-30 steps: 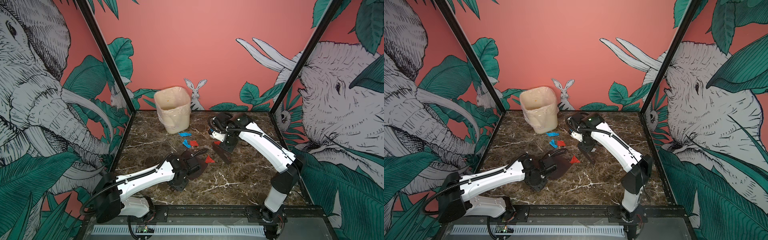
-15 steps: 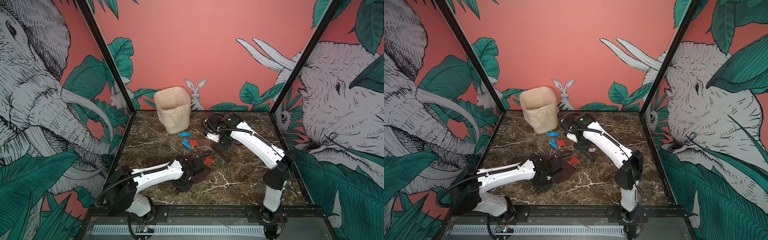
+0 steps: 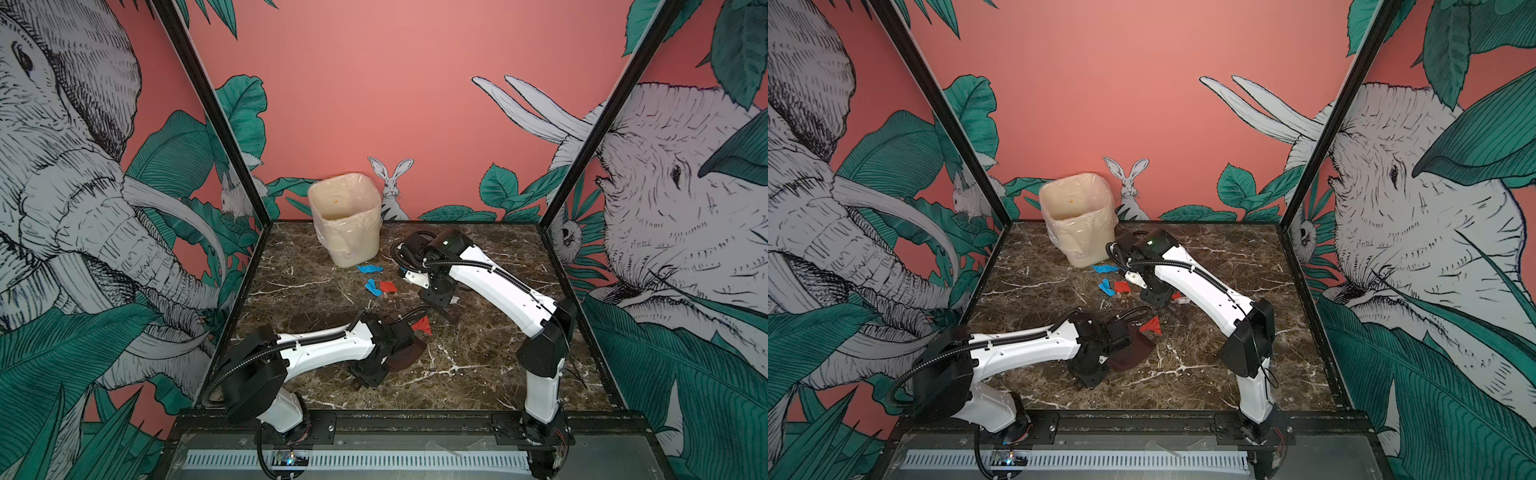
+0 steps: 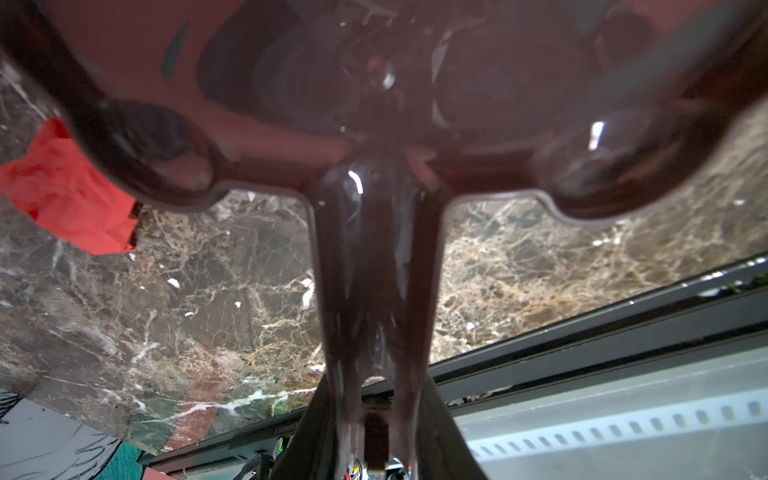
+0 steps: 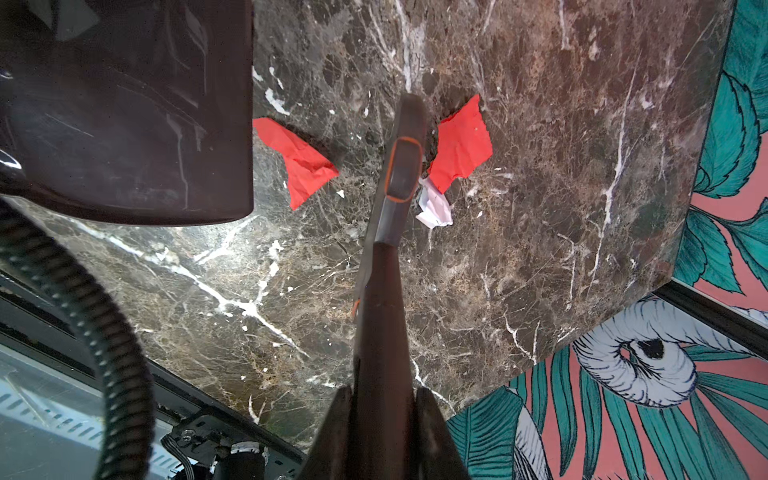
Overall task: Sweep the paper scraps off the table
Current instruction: 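Sweep a red scrap into the dustpan with the right gripper's brush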
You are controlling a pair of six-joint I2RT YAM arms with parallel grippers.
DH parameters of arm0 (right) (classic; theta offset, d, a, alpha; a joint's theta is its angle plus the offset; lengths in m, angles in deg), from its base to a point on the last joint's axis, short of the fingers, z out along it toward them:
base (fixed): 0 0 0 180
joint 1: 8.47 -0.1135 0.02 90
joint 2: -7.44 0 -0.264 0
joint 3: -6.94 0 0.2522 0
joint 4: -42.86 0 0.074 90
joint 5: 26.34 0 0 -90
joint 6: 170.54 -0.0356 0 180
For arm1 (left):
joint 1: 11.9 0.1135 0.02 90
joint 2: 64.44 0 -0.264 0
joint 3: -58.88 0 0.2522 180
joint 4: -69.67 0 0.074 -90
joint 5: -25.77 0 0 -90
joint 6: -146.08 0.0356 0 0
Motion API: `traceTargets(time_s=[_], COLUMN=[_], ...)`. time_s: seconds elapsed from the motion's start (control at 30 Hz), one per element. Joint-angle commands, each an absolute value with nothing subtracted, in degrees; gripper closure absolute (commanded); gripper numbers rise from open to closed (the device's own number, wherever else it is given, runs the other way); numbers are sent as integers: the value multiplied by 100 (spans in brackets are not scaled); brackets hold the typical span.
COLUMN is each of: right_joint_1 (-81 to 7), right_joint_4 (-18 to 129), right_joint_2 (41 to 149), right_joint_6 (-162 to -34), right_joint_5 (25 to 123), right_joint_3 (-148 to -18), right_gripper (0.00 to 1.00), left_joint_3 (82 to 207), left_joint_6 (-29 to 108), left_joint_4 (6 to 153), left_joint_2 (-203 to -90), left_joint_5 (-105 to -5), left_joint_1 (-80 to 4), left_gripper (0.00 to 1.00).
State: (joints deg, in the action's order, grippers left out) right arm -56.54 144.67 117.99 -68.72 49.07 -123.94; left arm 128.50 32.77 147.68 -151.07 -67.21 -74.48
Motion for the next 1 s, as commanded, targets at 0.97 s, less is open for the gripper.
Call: traceTargets(time_s=[0.97], right_joint_1=[-5764], right_joint_4=[14616], right_joint_2=[11950], right_joint_6=[-6960], right_joint_5=[4890], right_joint_3=[-12310], right_gripper=[100], left_joint_3=[12915], left_joint_6=[3099], left_joint_4=[15084], left_joint_2=[-14765], left_joint_5=[-6528], left_joint_1=[-7895], left_gripper=[100])
